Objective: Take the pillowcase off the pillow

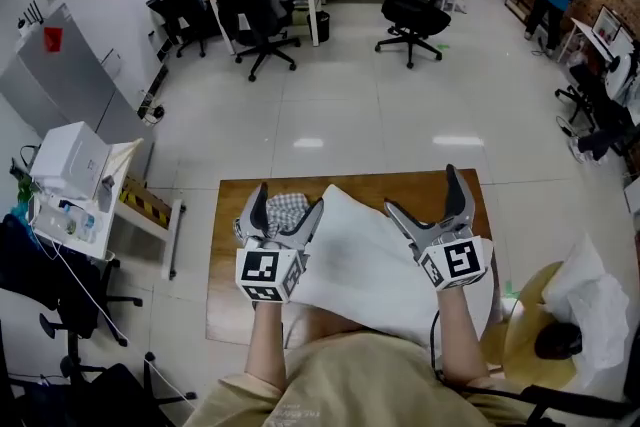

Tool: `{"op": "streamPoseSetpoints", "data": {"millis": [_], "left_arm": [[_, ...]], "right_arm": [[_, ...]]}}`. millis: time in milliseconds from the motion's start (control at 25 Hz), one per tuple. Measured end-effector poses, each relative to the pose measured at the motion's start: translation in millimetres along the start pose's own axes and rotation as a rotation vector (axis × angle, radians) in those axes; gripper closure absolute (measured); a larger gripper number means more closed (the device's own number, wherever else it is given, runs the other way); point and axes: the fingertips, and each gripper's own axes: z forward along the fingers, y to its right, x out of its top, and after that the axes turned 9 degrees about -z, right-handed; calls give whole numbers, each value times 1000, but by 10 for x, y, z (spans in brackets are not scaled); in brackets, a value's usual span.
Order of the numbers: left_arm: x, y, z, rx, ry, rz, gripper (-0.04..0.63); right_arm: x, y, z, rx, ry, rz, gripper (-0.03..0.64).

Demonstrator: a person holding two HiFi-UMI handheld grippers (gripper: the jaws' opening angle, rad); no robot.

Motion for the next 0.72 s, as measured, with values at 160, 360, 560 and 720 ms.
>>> {"op": "streamPoseSetpoints", "data": {"millis": [160, 360, 560, 720], "left_arm": [[23, 121, -120, 6, 4, 54, 155], [190, 88, -280, 0, 16, 41, 155], [217, -265, -655, 3, 10, 56, 155], [86, -535, -941, -42, -5, 65, 156]], "right_arm": [[120, -24, -133, -30, 19, 23, 48], [239, -154, -165, -41, -24, -1, 49], [345, -672, -185, -74, -70, -27, 67], [229, -1072, -215, -105, -152, -66, 69]]}}
